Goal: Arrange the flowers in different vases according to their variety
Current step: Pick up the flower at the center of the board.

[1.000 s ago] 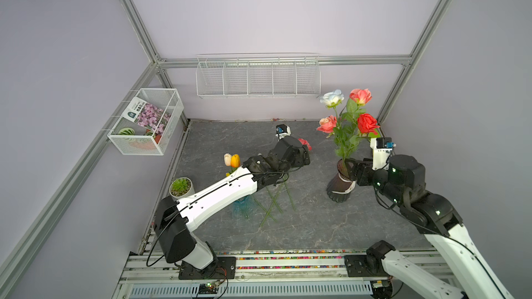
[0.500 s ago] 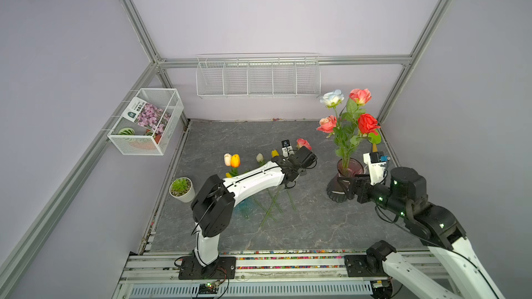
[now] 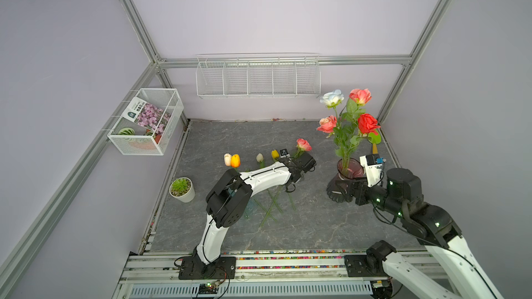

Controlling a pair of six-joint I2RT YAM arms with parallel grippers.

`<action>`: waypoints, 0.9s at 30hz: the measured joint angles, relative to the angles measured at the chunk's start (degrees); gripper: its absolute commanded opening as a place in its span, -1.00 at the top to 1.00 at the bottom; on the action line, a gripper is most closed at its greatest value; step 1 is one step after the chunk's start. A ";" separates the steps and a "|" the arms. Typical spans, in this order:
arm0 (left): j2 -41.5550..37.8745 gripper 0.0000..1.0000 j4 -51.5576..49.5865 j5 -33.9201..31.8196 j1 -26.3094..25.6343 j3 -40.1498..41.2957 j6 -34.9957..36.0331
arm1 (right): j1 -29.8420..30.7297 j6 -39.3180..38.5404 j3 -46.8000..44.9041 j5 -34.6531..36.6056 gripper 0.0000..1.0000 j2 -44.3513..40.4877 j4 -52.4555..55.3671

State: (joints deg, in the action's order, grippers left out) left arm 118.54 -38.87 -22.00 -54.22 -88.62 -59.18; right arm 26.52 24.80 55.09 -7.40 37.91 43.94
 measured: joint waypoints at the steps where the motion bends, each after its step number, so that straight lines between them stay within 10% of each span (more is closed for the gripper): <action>1: 0.50 0.02 -0.02 0.31 0.17 0.02 -0.20 | 0.00 0.00 0.00 0.00 -0.73 0.00 0.00; 27: 3.58 0.78 0.74 3.78 1.70 0.13 -2.19 | 0.00 0.02 -0.46 0.26 -0.71 0.07 -0.09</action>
State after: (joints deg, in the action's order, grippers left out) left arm 122.13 -38.13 -18.22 -52.51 -88.49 -61.36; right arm 26.52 24.82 54.63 -7.14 37.98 43.86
